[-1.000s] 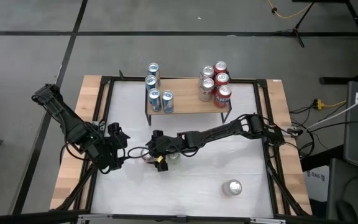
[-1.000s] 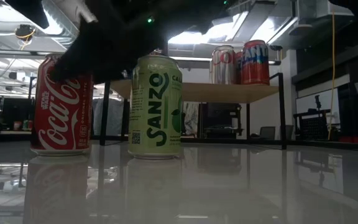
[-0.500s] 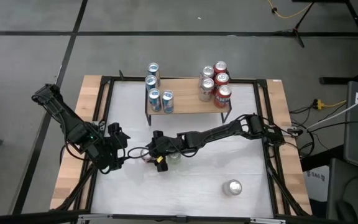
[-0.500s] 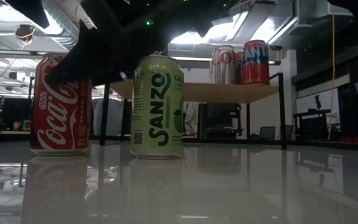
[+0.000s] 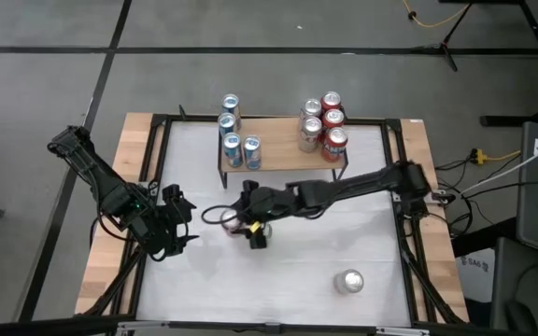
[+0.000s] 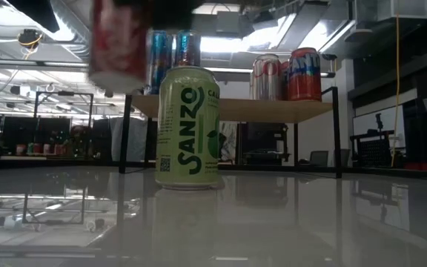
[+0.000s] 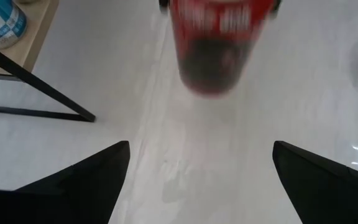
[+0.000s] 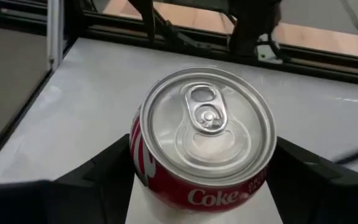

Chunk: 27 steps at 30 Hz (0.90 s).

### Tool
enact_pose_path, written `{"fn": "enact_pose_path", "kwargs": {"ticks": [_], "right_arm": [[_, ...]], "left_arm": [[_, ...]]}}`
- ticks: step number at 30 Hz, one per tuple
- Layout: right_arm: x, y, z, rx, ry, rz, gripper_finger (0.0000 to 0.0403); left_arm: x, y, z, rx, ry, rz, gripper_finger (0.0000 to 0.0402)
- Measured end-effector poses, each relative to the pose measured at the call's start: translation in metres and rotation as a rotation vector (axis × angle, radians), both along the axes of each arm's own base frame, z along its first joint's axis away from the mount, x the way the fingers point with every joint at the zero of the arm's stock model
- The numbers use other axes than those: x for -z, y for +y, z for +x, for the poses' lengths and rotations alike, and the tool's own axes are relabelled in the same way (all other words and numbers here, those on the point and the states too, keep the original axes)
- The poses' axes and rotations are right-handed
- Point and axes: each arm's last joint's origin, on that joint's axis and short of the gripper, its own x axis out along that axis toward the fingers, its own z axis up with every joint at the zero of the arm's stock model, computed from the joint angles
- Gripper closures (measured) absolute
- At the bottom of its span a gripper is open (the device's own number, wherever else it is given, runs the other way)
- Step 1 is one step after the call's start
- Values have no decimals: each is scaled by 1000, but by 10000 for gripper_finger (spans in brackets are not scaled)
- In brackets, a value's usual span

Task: Sort soda cans
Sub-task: Put the red-white soda can on the shelf aligned with the red-silver soda cans

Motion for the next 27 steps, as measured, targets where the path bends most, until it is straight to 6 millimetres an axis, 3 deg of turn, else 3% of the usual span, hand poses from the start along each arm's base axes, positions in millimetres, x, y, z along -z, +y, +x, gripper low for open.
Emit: {"fn": "enact_pose_path", "kwargs": {"ticks": [8,16,22,27], "right_arm": [[-83,-15,-69,79,0,-20,117],[-142,-39,-134,228,-75,-71,116],[-151,-74,-148,329,-71,-77,116],[-147,-105,-150,391,-24,-66,115]], "left_arm": [[0,0,1,-2,-9,-1,15],[-2,2,2,-46,-75,71,15],[-3,3,3,-70,-114,105,15],[-4,3,3,-75,-126,105,15]]}}
